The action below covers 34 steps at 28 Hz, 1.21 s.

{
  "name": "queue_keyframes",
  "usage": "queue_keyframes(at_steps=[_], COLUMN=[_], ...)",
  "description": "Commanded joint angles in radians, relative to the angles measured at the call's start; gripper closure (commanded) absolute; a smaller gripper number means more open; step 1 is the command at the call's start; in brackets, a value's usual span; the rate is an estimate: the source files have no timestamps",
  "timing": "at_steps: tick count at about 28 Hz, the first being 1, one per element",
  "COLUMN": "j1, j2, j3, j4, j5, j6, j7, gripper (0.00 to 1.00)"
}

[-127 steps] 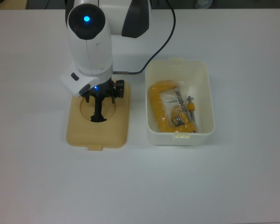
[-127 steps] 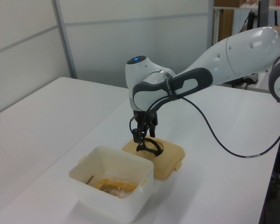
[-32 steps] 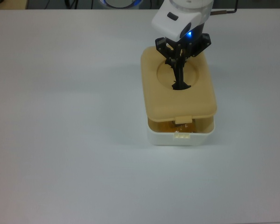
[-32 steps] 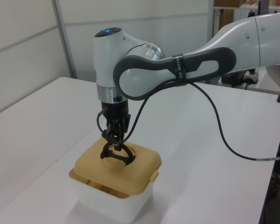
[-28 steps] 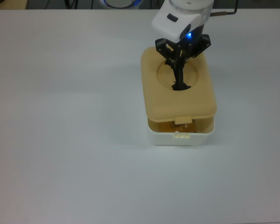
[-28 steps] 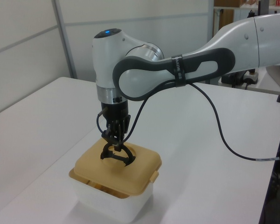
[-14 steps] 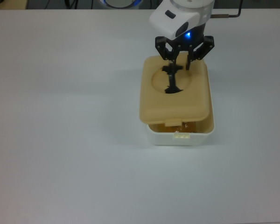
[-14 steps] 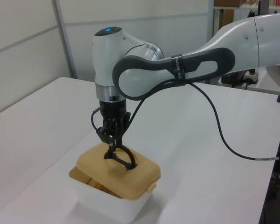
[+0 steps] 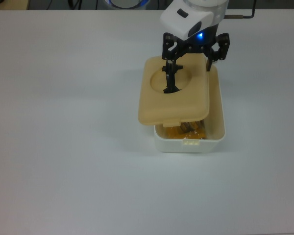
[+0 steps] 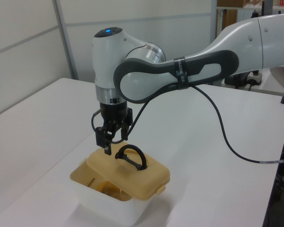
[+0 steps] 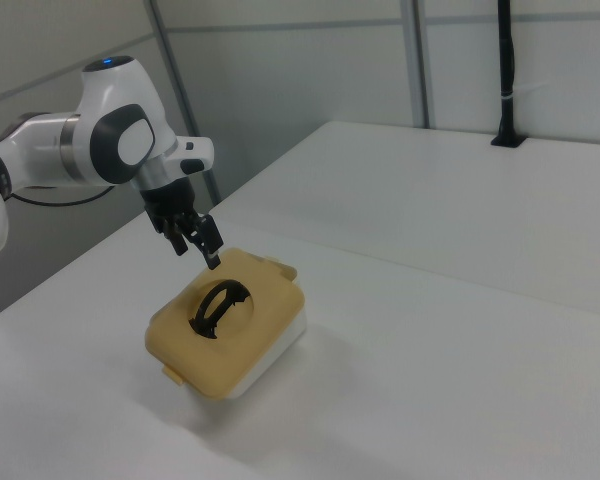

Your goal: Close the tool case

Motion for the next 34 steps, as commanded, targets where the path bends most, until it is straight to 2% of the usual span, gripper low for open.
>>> queue_keyframes(at_steps=[1, 4, 7, 12, 19, 24, 33, 34], j1=[0.027, 0.027, 0.028, 0.033, 0.033, 0.033, 0.025, 0.025], j2=[0.010, 0.008, 0.002, -0.009, -0.032, -0.064, -0.090, -0.096], j3=[-0.019, -0.022, -0.048, -0.061, -0.110, -0.156, -0.262, -0.283], j4=[0.016, 0.016, 0.016, 0.016, 0.018, 0.018, 0.016, 0.016], j5=[-0.022, -0.021, -0.013, -0.016, -0.011, -0.007, -0.007, -0.008], j6=[0.012, 0.010, 0.004, -0.014, -0.093, -0.160, -0.215, -0.217], j7=[0.027, 0.021, 0.016, -0.014, -0.077, -0.126, -0.207, -0.223], gripper=[0.00, 0.00, 0.00, 0.00, 0.00, 0.00, 0.00, 0.00])
